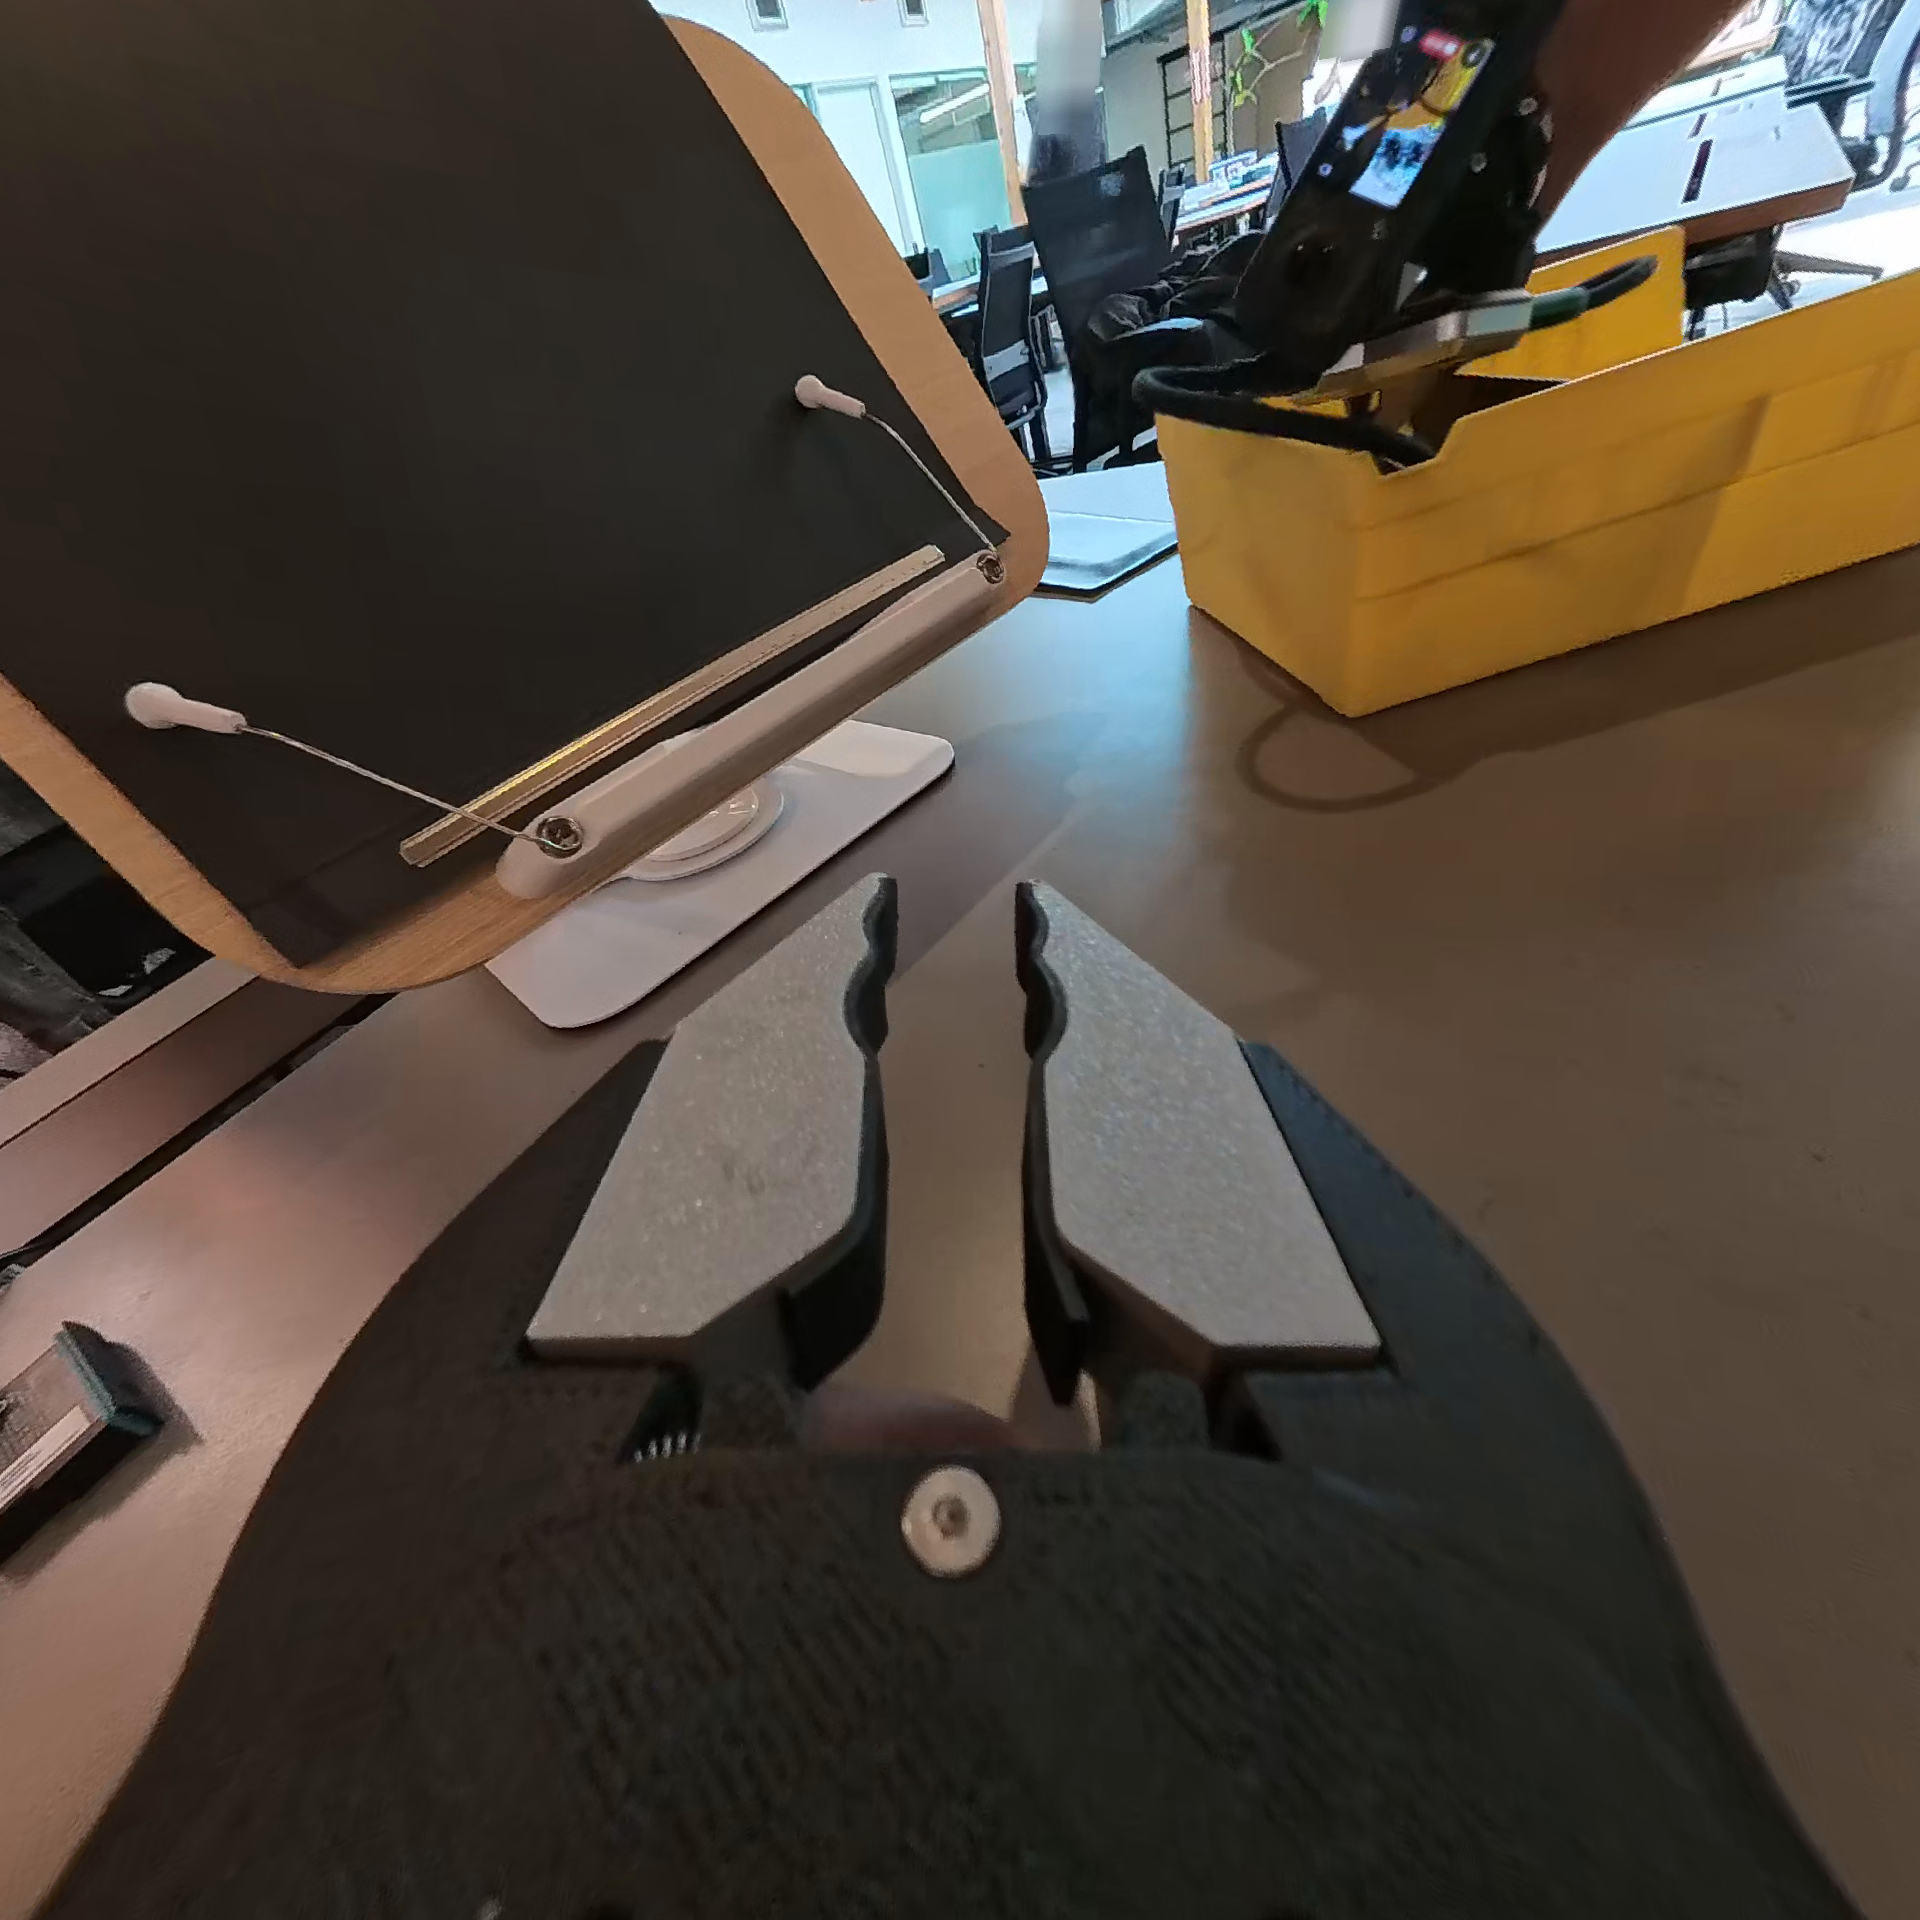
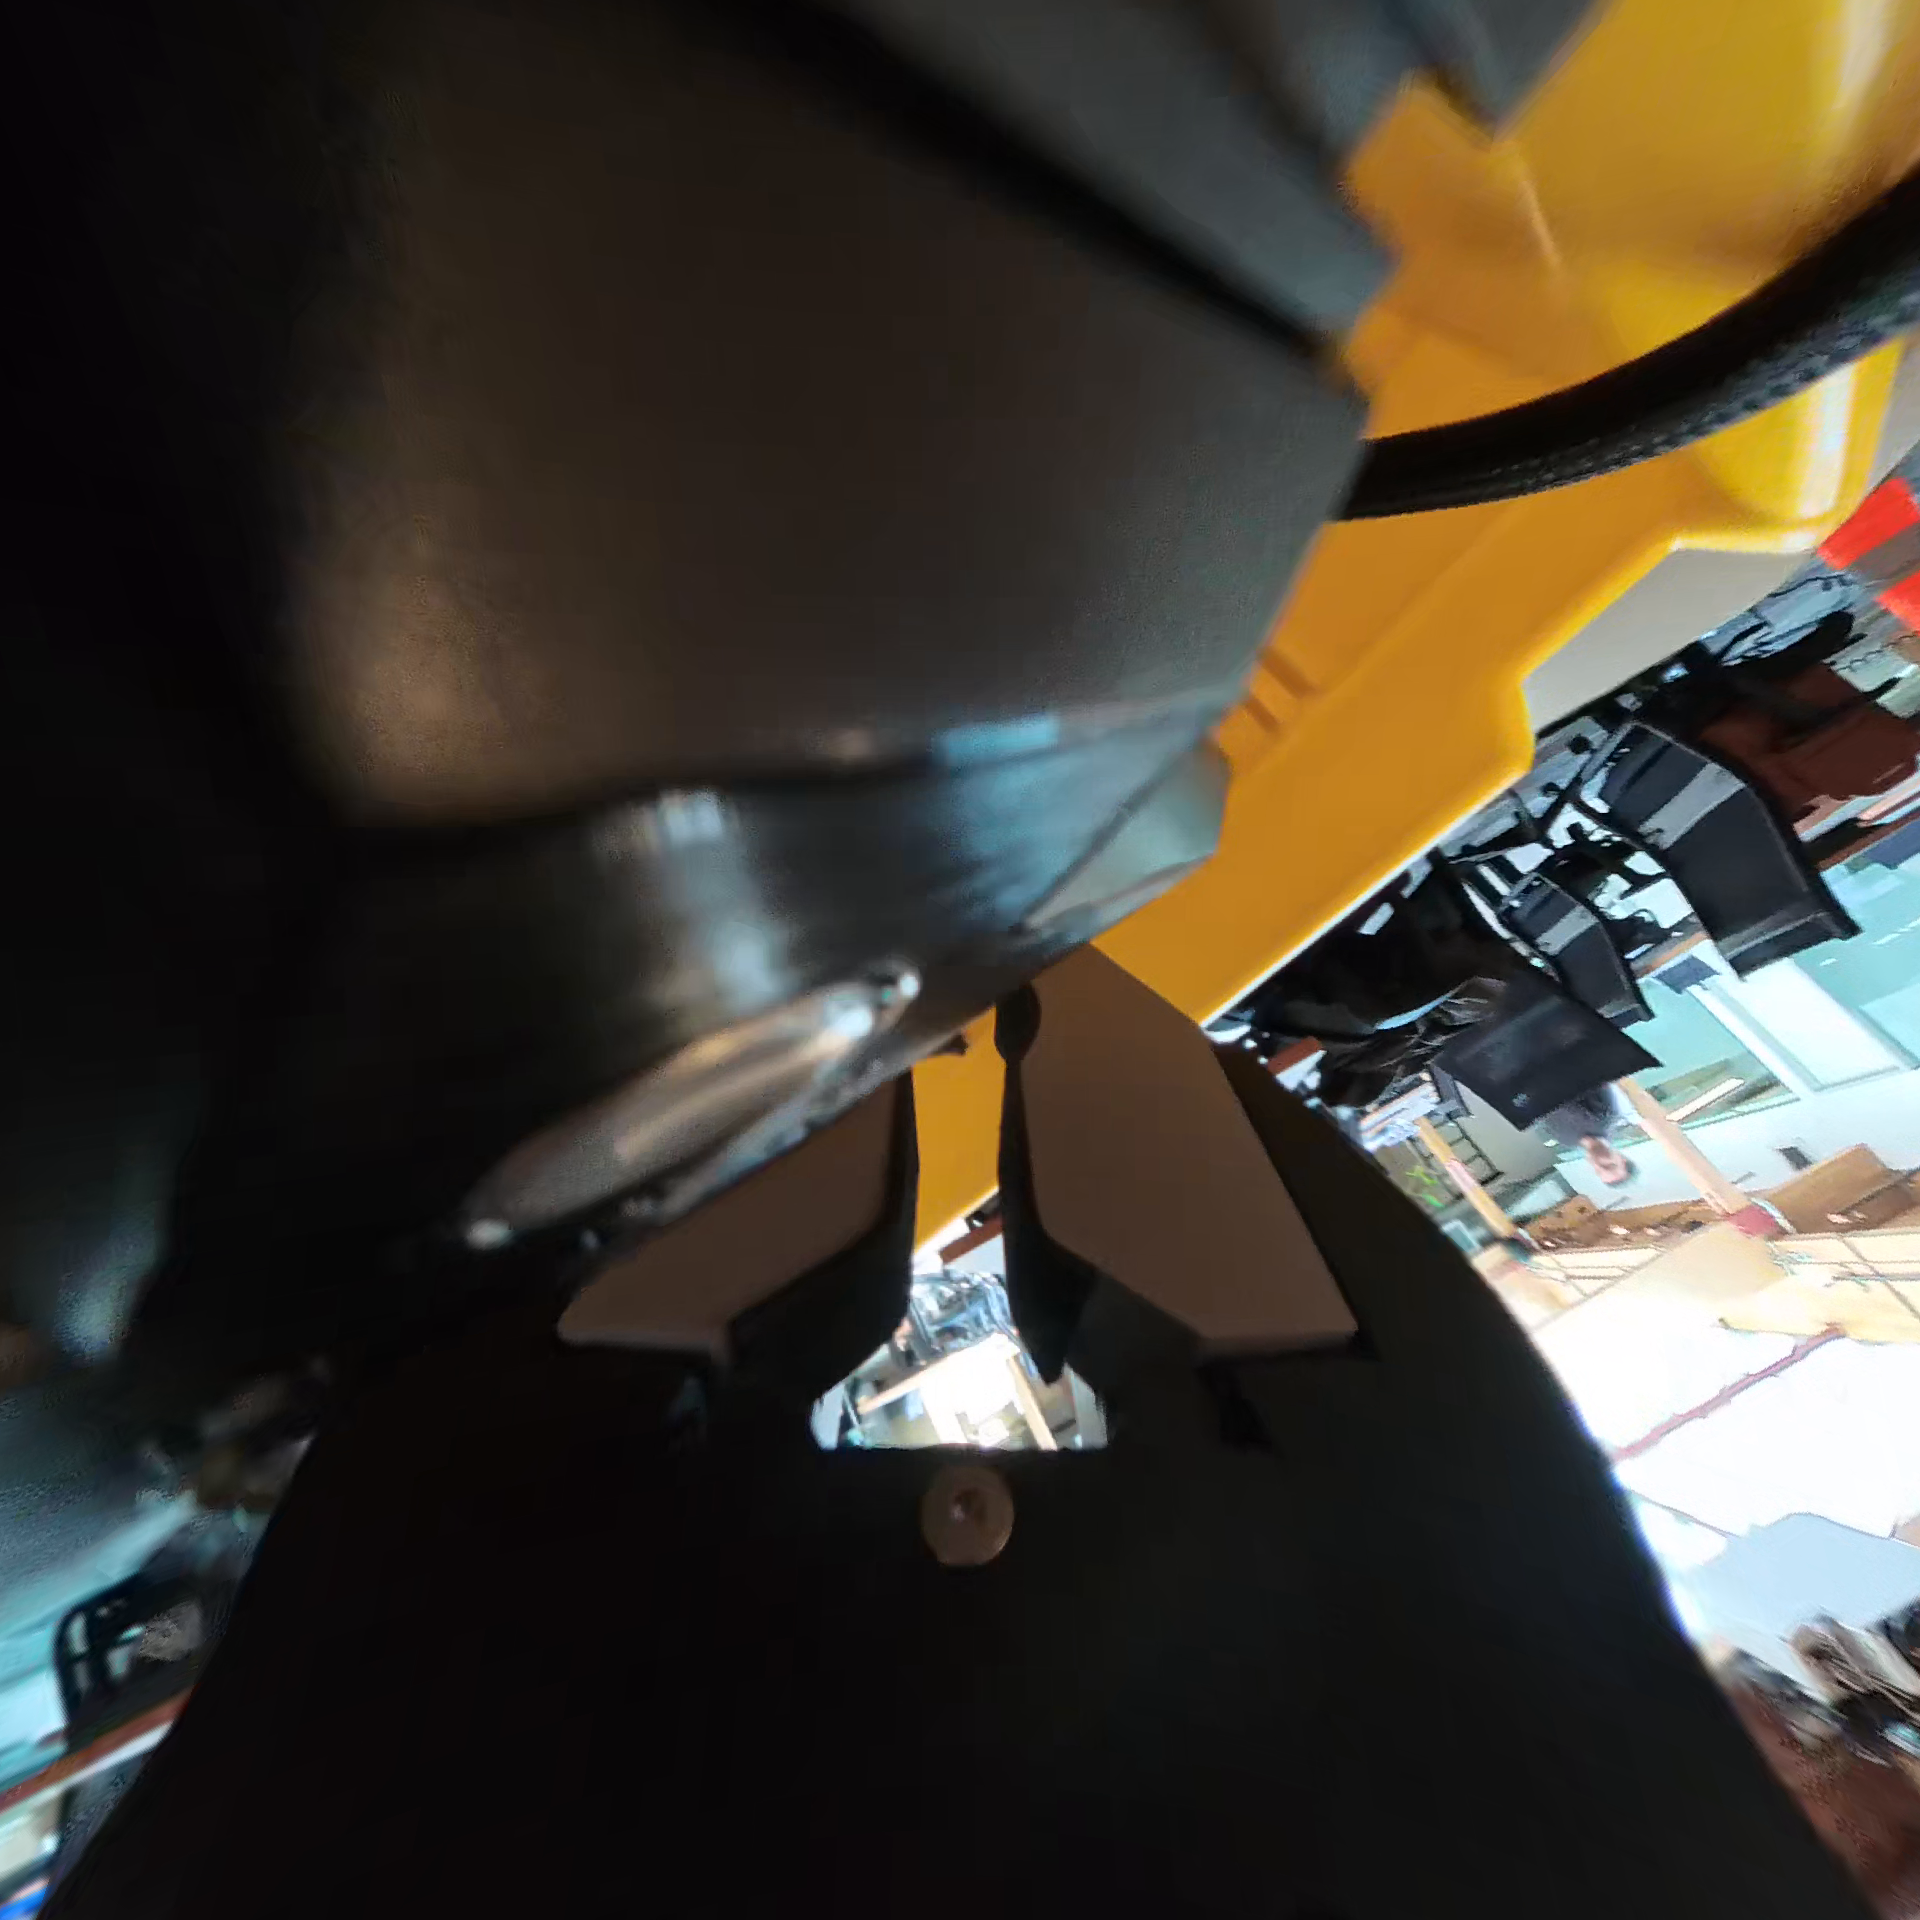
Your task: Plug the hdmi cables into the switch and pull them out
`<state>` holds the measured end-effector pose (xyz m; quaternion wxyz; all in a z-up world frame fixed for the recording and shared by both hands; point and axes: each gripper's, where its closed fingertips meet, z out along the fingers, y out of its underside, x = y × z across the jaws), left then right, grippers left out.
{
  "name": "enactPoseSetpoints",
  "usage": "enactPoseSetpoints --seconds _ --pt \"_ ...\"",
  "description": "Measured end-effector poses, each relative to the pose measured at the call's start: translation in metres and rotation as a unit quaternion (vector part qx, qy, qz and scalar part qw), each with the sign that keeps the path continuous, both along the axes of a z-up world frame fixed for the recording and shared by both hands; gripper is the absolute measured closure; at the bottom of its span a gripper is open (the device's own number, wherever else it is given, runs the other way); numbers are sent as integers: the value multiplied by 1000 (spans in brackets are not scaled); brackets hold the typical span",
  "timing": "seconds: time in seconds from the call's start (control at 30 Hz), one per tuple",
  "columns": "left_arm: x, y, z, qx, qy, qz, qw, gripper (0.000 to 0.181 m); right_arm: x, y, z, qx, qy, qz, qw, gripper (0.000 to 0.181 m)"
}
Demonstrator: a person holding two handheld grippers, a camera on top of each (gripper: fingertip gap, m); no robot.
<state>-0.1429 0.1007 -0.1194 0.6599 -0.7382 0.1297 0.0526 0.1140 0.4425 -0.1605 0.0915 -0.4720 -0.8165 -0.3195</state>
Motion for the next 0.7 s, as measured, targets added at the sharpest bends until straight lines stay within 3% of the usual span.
enactPoseSetpoints --seconds 0.1,0.23,0.33,0.5,0.63,0.7 --pt "-3 -3 5 8 -4 6 1000 161 3 5 -7 -14 36 -46 998 177" --pt "-5 -5 9 14 -8 8 1000 161 0 8 1 -33 129 -158 978 178" --pt "-4 -5 10 17 -9 6 1000 161 -2 7 21 -67 224 -202 951 176" --pt "-2 -5 11 18 -10 3 1000 161 12 -1 68 -117 344 -244 899 152" --pt "-1 -4 9 15 -9 1 1000 161 -16 -72 97 -271 422 -209 840 135" --pt "1 -3 7 11 -9 -1 1000 161 -26 -95 96 -275 416 -181 848 133"
